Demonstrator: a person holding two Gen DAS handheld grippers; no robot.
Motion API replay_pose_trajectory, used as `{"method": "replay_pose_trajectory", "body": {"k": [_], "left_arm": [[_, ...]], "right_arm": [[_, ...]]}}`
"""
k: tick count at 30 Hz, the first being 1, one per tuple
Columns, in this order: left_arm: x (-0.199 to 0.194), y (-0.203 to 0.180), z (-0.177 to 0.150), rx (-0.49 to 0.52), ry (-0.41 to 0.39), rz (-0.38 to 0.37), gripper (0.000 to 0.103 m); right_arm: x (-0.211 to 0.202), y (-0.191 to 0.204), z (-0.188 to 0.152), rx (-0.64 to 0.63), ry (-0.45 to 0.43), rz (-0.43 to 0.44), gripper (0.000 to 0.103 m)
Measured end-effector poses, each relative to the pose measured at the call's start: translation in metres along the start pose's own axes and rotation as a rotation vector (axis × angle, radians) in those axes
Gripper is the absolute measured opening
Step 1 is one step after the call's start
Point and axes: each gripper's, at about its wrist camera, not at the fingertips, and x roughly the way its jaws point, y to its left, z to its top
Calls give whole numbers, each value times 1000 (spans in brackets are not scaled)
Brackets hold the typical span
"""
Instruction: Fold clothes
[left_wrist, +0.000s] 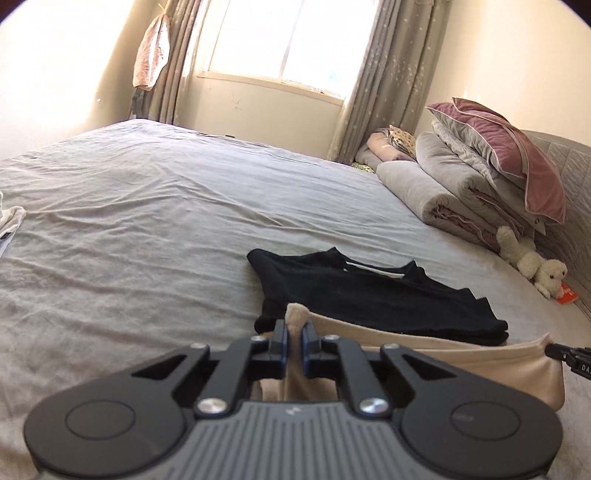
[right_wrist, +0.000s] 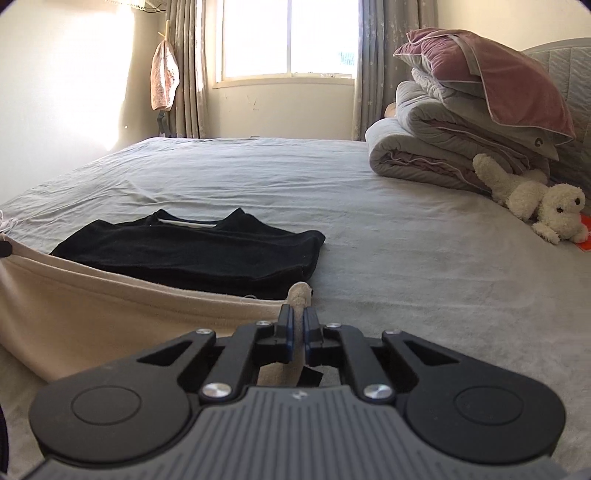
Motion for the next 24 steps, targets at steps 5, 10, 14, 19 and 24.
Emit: {"method": "replay_pose_trajectory", "body": {"k": [5,10,14,19,24], "left_arm": [[28,-4,4,12,27,53,7],[47,-1,4,3,47,88,7],[66,5,0,-13,103,91,8],[78,23,-1,-122,161,48,16],[65,41,7,-251,187,-41,33]], "right_arm": [[22,6,6,-15,-3,-50,7],[40,10,6,-24,9,-96,7],[58,12,2,-51,58,-116,7],[70,14,-4,-73,104,-124,7],[61,6,4,-8,125,-103,14]]}}
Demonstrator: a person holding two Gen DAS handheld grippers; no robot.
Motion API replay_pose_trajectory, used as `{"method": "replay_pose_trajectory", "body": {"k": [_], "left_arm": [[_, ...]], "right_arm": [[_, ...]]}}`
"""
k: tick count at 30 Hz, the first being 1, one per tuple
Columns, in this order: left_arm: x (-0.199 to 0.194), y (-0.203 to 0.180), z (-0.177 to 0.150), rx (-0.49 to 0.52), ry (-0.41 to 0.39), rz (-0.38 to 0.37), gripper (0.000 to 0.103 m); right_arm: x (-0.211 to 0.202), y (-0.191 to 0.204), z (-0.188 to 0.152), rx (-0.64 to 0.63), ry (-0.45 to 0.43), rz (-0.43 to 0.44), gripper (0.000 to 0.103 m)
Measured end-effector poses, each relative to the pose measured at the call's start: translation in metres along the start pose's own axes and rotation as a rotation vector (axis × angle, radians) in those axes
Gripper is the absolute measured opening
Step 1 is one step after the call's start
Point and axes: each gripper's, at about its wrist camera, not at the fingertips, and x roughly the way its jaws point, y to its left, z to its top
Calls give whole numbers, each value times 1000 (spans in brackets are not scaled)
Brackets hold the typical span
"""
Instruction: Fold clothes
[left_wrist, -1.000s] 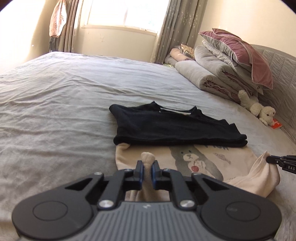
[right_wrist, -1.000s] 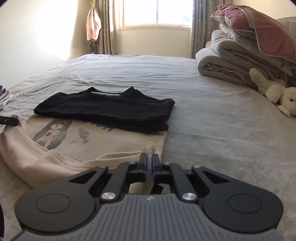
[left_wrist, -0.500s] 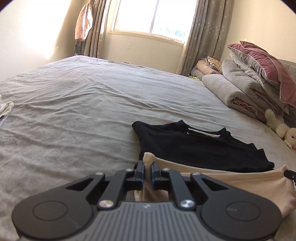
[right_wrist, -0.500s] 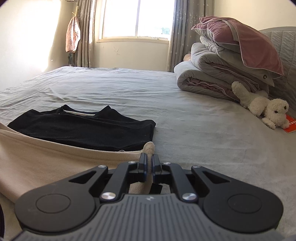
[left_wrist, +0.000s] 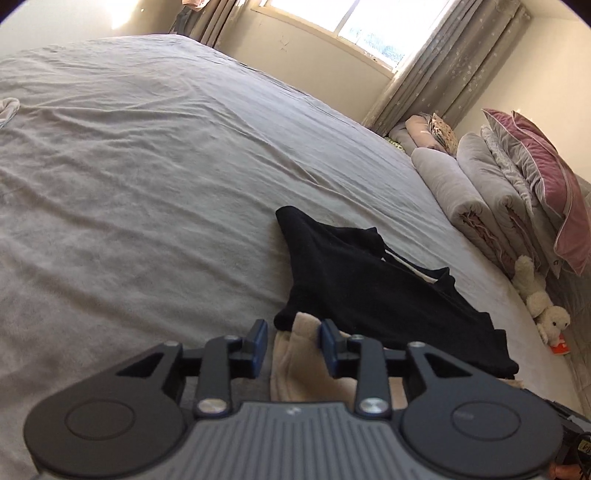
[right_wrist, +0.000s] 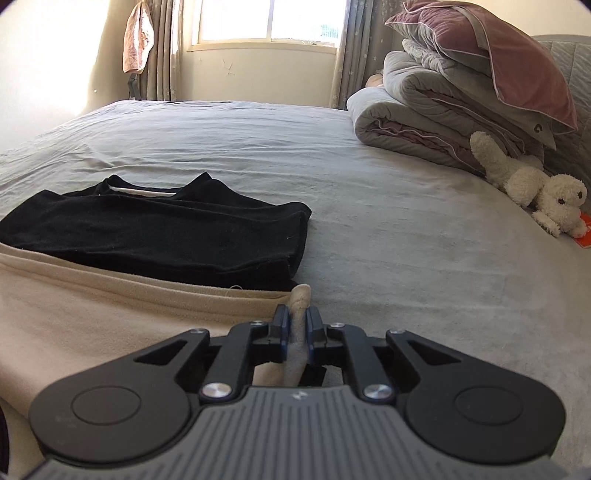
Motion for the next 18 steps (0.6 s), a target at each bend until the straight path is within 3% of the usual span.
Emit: {"method": "replay_pose_trajectory", "body": {"k": [2,6,7,12,18], "left_arm": [[-6,1,1,-13,14,-31,35],[-14,-6,-6,54,66,-38,36],[-14,-7,-8,73,86,-37,36],[-13,-14,-22,172,182,14,36],[-24,-12,-29,159,222,18,35]], "right_arm": [[-6,-4,4,25,-11,23,18],[-15,1,9,28,-13,102,25],[-15,3,9,21,-10,117,32],[-8,14,7,-40,44,38,37],[-14,-8,3,86,122,55,42]]}}
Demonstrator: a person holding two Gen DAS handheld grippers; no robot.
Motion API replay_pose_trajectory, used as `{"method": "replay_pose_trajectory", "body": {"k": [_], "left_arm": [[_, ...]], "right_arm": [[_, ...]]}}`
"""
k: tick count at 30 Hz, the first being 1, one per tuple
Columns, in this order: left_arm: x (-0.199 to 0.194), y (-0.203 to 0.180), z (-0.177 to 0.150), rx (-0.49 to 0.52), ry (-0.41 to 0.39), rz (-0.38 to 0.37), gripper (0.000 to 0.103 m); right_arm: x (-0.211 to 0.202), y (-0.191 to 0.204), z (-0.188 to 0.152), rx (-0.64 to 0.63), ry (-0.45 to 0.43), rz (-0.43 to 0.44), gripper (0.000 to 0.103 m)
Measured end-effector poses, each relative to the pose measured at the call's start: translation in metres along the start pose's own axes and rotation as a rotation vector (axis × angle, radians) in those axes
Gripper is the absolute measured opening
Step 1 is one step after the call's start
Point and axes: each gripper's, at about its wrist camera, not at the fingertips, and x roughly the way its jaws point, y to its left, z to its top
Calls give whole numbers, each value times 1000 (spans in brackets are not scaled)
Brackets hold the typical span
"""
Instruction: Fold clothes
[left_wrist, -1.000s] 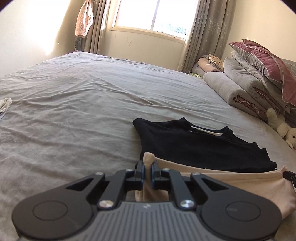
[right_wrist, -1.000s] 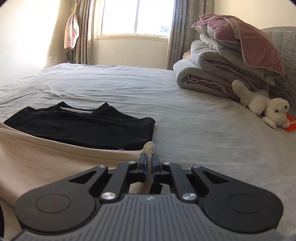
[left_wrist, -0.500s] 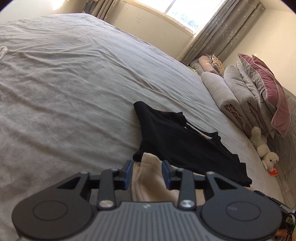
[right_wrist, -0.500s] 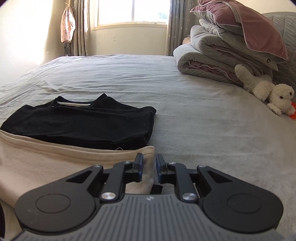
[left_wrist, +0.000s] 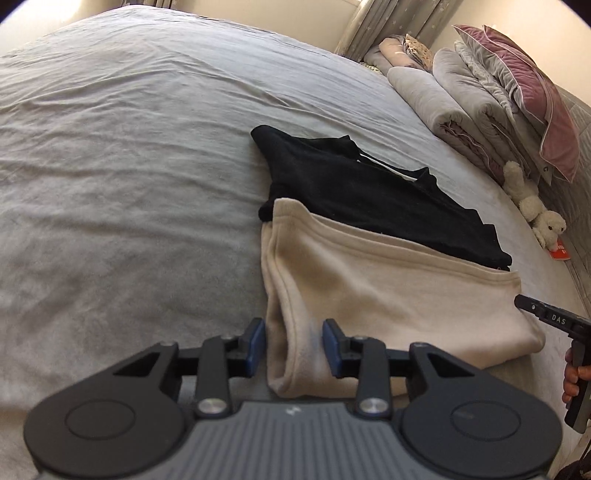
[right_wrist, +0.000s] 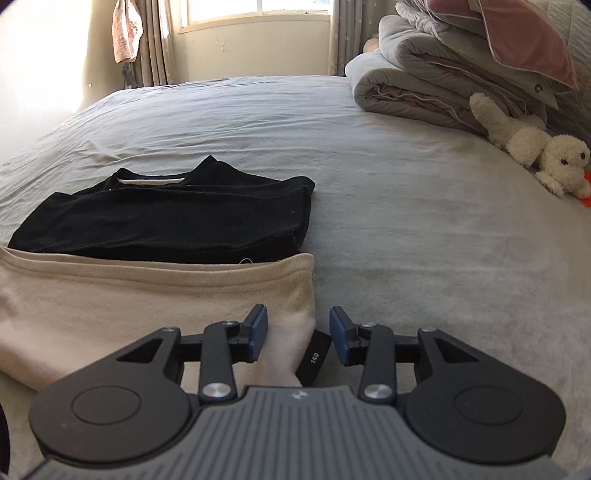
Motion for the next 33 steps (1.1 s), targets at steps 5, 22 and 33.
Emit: {"method": "replay_pose_trajectory", "body": {"k": [5,22,33], "left_arm": [[-8,5,-7,-57,20,-12,35],[-3,31,-24,-425,28,-149,33],[-7,25,-29,-495,-23,-113,13]], "right_arm": [[-17,-21,-5,142,34,73,45],[-37,-65,-39,665,165,302,56],[-33,-50,-35,606,89,218,13]]}}
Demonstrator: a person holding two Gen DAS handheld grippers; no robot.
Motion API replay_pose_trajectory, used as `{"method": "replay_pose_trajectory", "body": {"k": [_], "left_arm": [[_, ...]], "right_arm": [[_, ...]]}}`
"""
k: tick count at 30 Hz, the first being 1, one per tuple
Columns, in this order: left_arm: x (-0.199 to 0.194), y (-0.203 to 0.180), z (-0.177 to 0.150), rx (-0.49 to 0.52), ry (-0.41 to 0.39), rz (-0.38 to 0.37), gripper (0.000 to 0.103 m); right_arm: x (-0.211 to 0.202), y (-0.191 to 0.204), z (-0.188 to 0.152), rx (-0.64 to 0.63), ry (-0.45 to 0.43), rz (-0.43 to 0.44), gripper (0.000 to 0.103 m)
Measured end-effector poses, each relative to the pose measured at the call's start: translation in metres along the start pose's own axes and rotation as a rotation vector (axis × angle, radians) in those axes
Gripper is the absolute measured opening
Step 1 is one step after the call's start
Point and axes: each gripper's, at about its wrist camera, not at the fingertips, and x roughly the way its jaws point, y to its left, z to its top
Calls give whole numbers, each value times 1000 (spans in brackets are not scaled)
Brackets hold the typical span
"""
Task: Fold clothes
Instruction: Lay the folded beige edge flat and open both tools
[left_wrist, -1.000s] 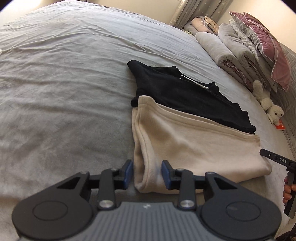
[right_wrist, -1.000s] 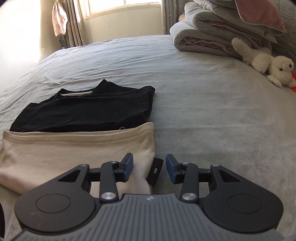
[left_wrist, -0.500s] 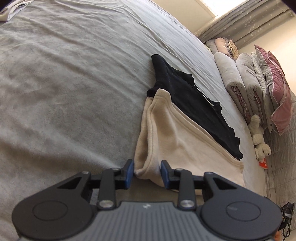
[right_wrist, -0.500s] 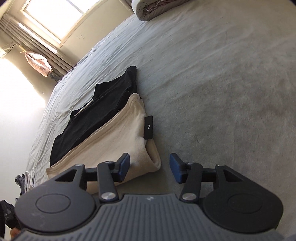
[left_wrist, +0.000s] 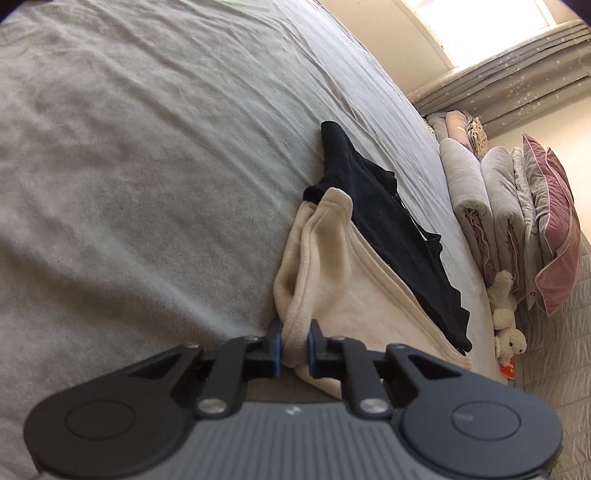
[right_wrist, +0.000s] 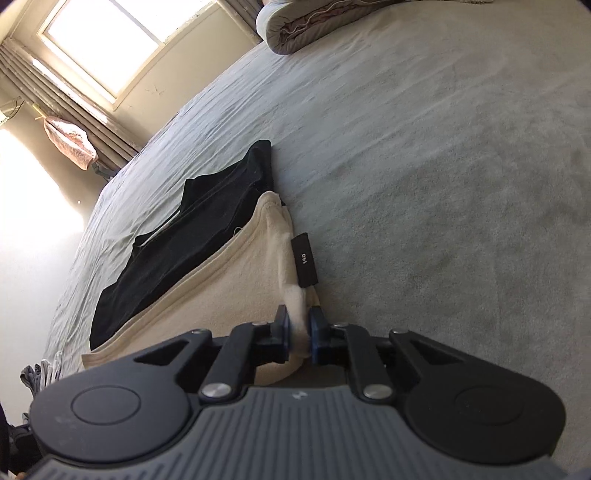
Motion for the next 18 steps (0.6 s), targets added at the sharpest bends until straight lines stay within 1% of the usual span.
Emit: {"method": "replay_pose_trajectory", "body": {"k": [3,8,10,12,15,17,18], "left_arm": [[-11,2,-1,-24,0,0,12],[-19,7,-7,-12,35,21,12],[-16,9,-11,1,56,39,13],[-13,10,-12,20,60,49,13],[-11,11,-9,36,74,42,16],[-13,11,-6,48,90,32,19],[-15,10,-3,52,93,26,19]], "right_arm": [[-16,-2,3,26,-30,23,11],[-29,-2,-1,16,-4,25,10],[-25,-3,-5,5,17,7,10],[-20,-7,-7,-1,36,-12,10],[-7,-12,-8,-14,72,-29,11],[-6,-11,-8,-47,69,-27,11],[-8,-10,-6,-63,68,-22,17]]}}
